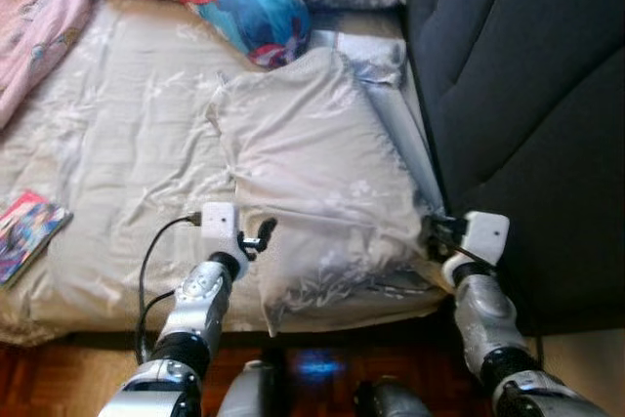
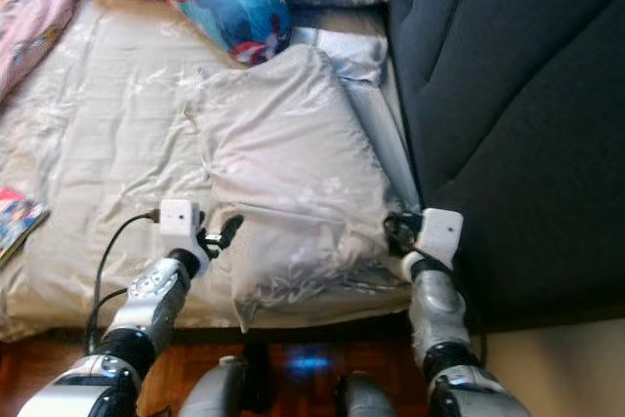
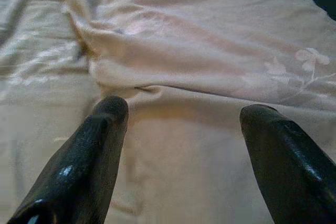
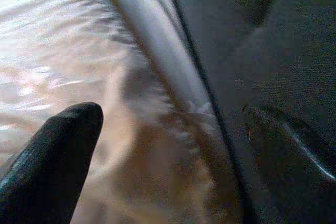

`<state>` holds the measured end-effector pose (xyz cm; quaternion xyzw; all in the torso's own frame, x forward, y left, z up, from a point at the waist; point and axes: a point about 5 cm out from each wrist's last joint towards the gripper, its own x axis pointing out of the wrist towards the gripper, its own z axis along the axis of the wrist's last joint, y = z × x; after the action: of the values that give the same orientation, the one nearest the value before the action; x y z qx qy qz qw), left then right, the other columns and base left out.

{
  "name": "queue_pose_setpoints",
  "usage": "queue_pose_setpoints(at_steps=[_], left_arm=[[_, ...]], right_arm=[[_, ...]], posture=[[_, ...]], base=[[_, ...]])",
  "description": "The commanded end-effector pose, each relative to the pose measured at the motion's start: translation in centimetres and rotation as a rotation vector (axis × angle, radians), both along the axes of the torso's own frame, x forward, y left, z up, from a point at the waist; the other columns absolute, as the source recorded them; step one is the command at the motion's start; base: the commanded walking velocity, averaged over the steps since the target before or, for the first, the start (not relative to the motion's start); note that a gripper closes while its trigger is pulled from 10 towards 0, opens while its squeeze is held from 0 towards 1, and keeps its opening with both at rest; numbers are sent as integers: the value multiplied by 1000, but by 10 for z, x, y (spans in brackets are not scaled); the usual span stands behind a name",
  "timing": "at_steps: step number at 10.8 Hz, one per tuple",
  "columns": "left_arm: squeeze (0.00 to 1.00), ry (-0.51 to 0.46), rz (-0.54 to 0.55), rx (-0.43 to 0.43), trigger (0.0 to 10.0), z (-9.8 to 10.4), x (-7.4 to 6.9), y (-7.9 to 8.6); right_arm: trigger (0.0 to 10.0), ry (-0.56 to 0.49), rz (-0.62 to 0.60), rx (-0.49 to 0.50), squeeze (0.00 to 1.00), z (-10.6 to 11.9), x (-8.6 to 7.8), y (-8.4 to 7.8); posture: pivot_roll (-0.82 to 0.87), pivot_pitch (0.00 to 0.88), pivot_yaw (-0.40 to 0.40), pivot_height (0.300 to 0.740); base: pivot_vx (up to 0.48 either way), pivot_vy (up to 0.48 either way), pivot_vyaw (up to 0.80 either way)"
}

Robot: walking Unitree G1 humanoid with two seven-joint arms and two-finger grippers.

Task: Clean up the room

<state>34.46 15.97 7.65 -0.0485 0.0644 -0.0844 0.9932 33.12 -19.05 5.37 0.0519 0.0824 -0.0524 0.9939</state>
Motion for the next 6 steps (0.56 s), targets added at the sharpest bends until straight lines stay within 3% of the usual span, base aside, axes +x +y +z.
queue_pose_setpoints(at_steps=[1,3,6], left_arm=[[0,18,-2,21,10000,-7,-5,3],[0,18,-5,26,10000,-7,-5,3],[0,7,-6,30,10000,-3,-2,3]], right_arm=[[10000,21,-4,0,0,-8,-6,0],[10000,18,-5,5,0,-10,-8,2],[10000,21,5,19,0,-12,-9,11]], posture=[[64,293,5,714],[64,288,6,714],[63,280,4,714]], base=[[0,0,0],[0,0,0],[291,0,0]])
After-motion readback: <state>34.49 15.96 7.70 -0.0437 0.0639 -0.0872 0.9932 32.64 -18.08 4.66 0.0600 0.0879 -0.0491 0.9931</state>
